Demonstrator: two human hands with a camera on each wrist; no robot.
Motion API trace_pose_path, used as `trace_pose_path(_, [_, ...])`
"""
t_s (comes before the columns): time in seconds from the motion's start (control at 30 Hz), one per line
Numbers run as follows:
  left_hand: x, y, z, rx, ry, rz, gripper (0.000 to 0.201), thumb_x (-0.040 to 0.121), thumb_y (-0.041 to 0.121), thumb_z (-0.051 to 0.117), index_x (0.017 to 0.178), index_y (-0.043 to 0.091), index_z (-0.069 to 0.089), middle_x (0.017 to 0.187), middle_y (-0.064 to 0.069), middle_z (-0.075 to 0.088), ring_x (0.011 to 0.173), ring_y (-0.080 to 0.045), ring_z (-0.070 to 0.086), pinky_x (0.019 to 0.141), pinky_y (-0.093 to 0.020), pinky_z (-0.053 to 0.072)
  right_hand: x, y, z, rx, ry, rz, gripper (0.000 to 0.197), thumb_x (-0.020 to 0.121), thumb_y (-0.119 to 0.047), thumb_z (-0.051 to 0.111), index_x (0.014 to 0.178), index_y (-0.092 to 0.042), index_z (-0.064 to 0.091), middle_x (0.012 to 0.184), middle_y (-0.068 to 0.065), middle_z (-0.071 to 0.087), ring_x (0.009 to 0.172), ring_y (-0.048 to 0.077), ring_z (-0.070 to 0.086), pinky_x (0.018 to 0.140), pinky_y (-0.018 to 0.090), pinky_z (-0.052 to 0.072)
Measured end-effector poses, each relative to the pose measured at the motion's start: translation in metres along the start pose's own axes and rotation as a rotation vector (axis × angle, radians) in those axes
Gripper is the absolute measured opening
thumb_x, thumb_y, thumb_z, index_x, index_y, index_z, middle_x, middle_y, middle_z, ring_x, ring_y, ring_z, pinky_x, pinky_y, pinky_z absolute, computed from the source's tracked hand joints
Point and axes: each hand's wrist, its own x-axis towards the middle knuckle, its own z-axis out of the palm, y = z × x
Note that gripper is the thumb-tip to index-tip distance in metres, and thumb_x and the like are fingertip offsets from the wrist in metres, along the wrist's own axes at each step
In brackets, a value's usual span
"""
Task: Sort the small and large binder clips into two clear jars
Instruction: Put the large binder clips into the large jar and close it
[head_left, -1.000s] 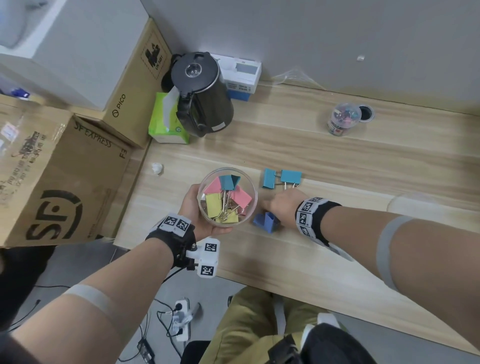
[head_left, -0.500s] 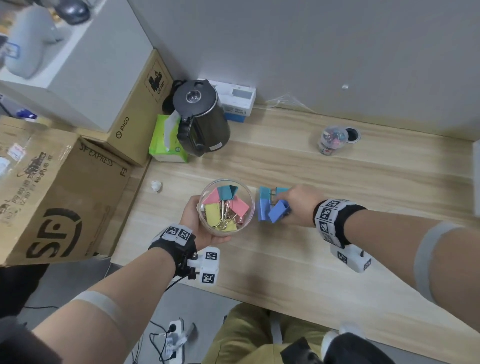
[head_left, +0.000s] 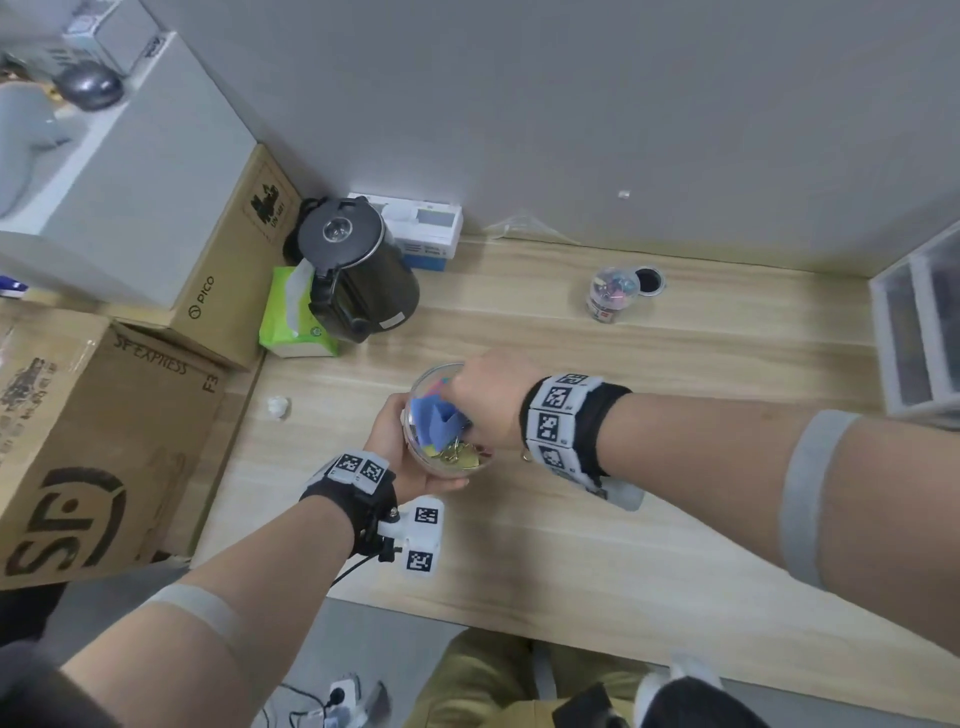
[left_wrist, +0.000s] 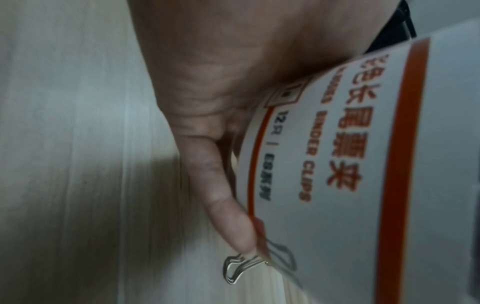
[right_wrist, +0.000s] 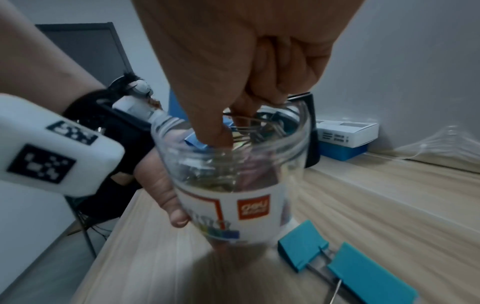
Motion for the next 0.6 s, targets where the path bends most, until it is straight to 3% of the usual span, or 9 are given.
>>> trace_pose_path(0.1, [-0.001,-0.004,0.007,0.008,0.015,0.072,0.037,0.103,0.046,0.038,0.100,0.018,0.062,0.098,-0.013,0.063,0.085,-0.036,0.060,0.071,-0.050,0.053,0.002,-0.007,0.007,0.112,-0.023,-0.004,0.011,0.088,-0.026,0.059,0.096,-0.019,0.057,0.075,-0.007,0.048,0.076,0.020,0.047,0.063,0.030,0.038])
trace_pose_path(0.17, [0.001,-0.007,0.005,0.049,0.032,0.098,0.030,0.107,0.030,0.036,0.100,0.018,0.063,0.090,-0.012,0.066,0.076,-0.034,0.064,0.059,-0.046,0.058,0.001,-0.006,0.012,0.247,-0.010,0.006,0.023,0.084,-0.023,0.063,0.106,-0.018,0.057,0.084,-0.005,0.053,0.081,0.021,0.053,0.066,0.030,0.042])
trace_pose_path(0.2, [0.000,-0.008,0.004,0.058,0.027,0.081,0.030,0.107,0.028,0.038,0.102,0.016,0.065,0.087,-0.014,0.069,0.071,-0.037,0.067,0.059,-0.048,0.058,0.001,-0.005,0.014,0.320,0.005,0.014,0.033,0.081,-0.021,0.066,0.113,-0.018,0.057,0.094,-0.003,0.058,0.086,0.022,0.057,0.070,0.031,0.047])
trace_pose_path(0.27, [-0.002,-0.007,0.003,0.077,0.008,0.050,0.034,0.103,0.035,0.042,0.098,0.013,0.068,0.084,-0.016,0.075,0.070,-0.041,0.070,0.071,-0.052,0.053,-0.002,-0.001,0.017,0.403,0.033,0.004,0.044,0.079,-0.019,0.066,0.121,-0.020,0.055,0.106,0.000,0.062,0.092,0.024,0.061,0.078,0.037,0.052])
trace_pose_path(0.37, [-0.003,-0.007,0.003,0.051,0.003,0.024,0.045,0.096,0.051,0.044,0.100,0.013,0.067,0.084,-0.017,0.076,0.088,-0.042,0.066,0.081,-0.054,0.051,-0.009,0.000,0.020,0.393,0.005,-0.081,0.046,0.083,-0.014,0.059,0.128,-0.021,0.053,0.099,-0.003,0.062,0.089,0.023,0.060,0.076,0.035,0.050])
trace_pose_path(0.47, [-0.005,-0.005,0.003,0.012,0.002,0.025,0.046,0.097,0.054,0.043,0.099,0.014,0.066,0.095,-0.019,0.070,0.095,-0.043,0.062,0.087,-0.058,0.047,-0.014,-0.001,0.021,0.334,-0.023,-0.142,0.034,0.085,-0.014,0.052,0.118,-0.023,0.059,0.087,-0.003,0.062,0.084,0.026,0.062,0.071,0.035,0.049])
trace_pose_path(0.5, [-0.005,-0.004,0.002,0.009,-0.001,0.023,0.048,0.097,0.056,0.042,0.101,0.014,0.065,0.096,-0.019,0.071,0.096,-0.044,0.062,0.087,-0.059,0.047,-0.014,-0.001,0.021,0.351,-0.022,-0.136,0.035,0.088,-0.015,0.051,0.121,-0.024,0.057,0.084,-0.005,0.060,0.082,0.025,0.061,0.071,0.035,0.049])
trace_pose_path(0.6, [-0.005,-0.007,0.000,0.006,0.012,0.028,0.055,0.101,0.057,0.035,0.108,0.009,0.062,0.088,-0.016,0.076,0.092,-0.042,0.062,0.086,-0.057,0.048,-0.014,0.003,0.018,0.436,0.011,-0.087,0.039,0.096,-0.022,0.048,0.134,-0.027,0.052,0.093,-0.004,0.061,0.086,0.021,0.057,0.080,0.035,0.048])
